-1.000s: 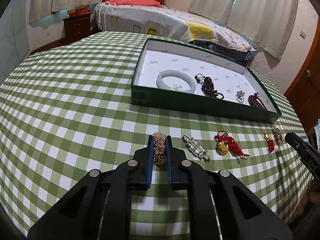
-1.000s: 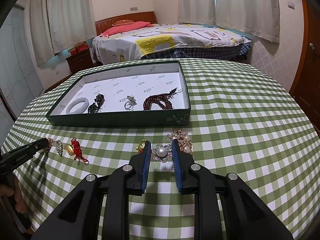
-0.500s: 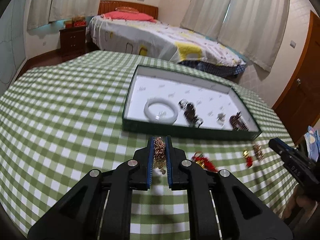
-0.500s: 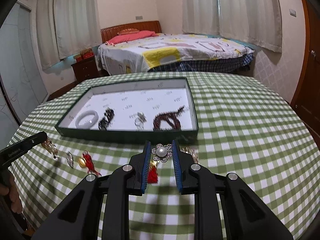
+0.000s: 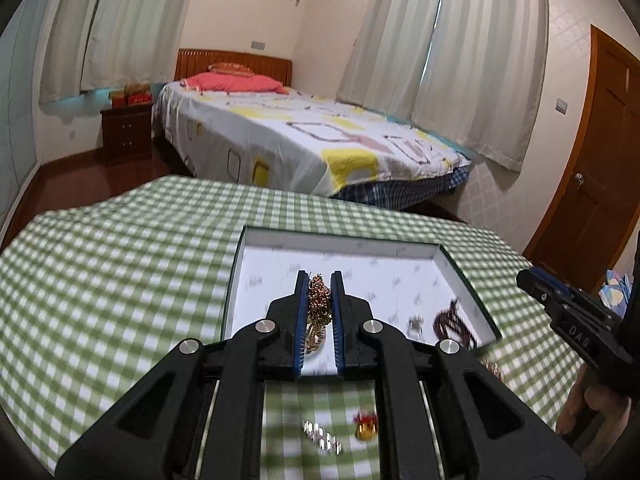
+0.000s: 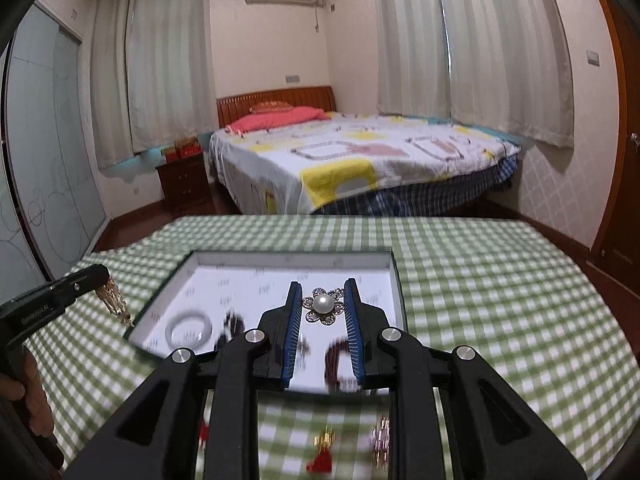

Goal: Organize jewelry
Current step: 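Carry the gold chain into the box with the left tool while the right tool places the pearl brooch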

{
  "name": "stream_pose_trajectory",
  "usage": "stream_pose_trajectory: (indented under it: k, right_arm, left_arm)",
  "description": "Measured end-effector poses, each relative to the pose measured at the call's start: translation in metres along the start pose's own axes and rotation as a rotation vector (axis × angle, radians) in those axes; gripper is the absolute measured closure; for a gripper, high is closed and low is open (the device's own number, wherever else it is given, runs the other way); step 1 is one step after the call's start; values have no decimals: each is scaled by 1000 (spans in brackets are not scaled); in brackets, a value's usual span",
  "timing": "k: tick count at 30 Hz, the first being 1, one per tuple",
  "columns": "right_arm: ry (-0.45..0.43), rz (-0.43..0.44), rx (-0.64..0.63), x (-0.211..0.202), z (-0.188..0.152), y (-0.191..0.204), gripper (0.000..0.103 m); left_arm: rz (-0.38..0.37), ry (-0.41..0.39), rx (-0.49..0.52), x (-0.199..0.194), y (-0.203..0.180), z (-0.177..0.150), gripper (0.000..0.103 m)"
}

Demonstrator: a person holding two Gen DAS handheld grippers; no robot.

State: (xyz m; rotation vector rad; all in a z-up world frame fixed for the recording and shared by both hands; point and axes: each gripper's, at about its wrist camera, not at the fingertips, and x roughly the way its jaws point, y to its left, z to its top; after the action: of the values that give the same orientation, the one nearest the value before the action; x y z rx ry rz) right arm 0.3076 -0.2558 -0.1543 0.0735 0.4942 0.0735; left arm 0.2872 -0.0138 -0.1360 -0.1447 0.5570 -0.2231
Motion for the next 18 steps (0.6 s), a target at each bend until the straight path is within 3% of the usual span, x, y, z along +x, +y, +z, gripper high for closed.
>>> stream_pose_trajectory:
  k: [8,18]
  right_arm:
    - [-52,3,-2,37,30,-4,81]
    - [40,1,19,113,23,-19,81]
  left_arm:
    - [8,-46,23,38,-3,32,92]
    - [42,56,25,128,5,33,92]
